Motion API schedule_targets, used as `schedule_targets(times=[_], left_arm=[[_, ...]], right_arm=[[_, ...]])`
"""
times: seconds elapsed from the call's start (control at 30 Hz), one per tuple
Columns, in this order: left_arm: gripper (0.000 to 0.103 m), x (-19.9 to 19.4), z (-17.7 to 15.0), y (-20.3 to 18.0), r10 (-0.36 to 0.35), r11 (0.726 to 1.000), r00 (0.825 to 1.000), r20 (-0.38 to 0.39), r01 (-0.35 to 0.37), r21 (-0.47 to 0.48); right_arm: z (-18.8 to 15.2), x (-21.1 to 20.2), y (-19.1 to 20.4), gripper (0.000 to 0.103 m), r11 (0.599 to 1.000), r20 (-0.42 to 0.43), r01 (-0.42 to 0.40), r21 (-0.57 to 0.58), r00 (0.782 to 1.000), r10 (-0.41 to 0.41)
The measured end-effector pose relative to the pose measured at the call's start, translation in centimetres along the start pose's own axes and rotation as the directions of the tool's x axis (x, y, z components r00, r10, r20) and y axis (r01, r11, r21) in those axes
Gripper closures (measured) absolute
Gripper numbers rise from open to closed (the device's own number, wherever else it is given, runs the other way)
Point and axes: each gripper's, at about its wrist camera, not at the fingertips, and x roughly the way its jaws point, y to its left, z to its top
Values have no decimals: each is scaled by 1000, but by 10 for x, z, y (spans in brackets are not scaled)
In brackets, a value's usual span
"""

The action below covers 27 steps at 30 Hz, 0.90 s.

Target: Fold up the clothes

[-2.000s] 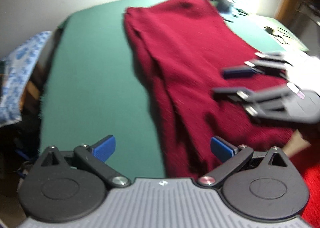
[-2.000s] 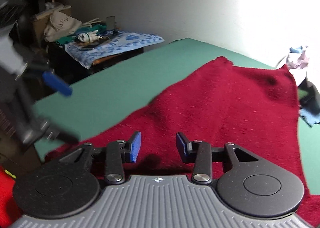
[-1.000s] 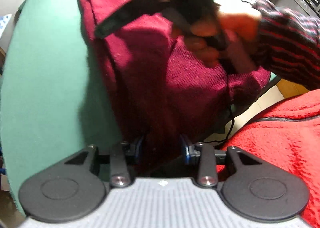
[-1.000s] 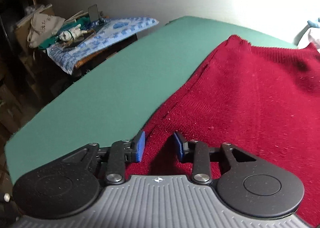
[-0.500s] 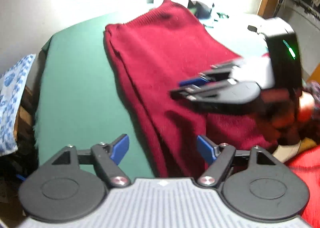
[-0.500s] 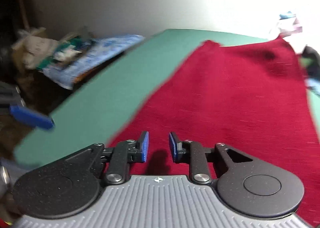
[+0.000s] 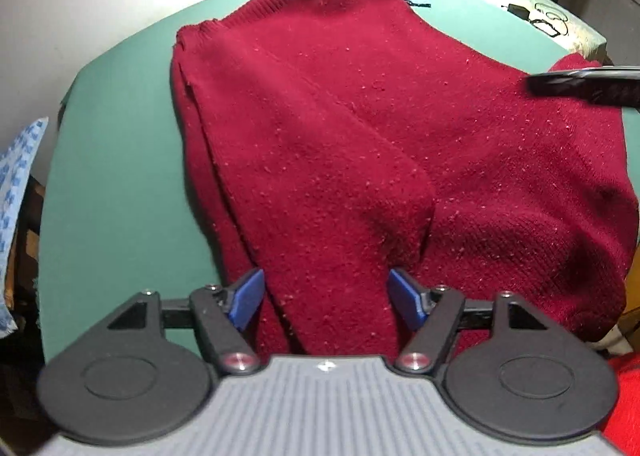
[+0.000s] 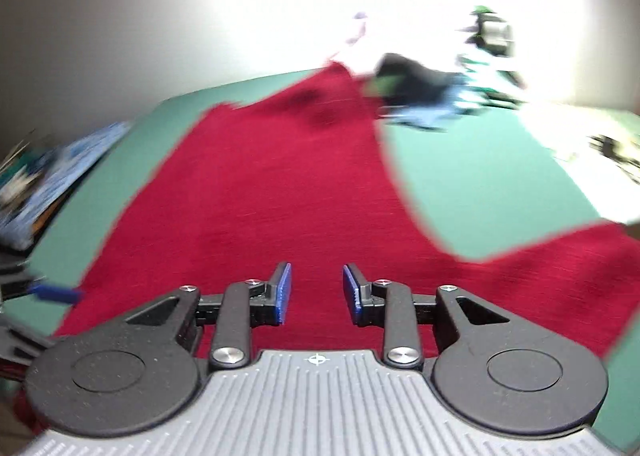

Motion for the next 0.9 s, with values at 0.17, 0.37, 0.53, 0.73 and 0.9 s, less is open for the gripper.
schedule_targets(times=[0.17, 0.37, 0.53, 0.73, 0.9], left_arm=[[22, -30, 13, 7, 53, 997, 997, 49, -50, -62], [14, -25, 32, -38, 65, 997, 993, 100, -61, -39], [12, 8, 50, -92, 59, 998, 997, 45, -58, -31], [8, 37, 65, -146, 10, 1000, 1000, -1, -10, 2], [5, 52, 74, -174, 11, 999, 1000, -16, -11, 49]], right_arm=[[-3, -12, -84, 70, 972, -49, 184, 143, 983, -179], [-7, -21, -171, 70, 893, -134, 298, 338, 954, -267], [-1, -15, -205, 70, 833, -186, 387, 395, 922, -341], [-3, -5, -240, 70, 780, -213, 314, 541, 949, -234], [0, 8, -256, 69, 748, -196, 247, 616, 968, -157]])
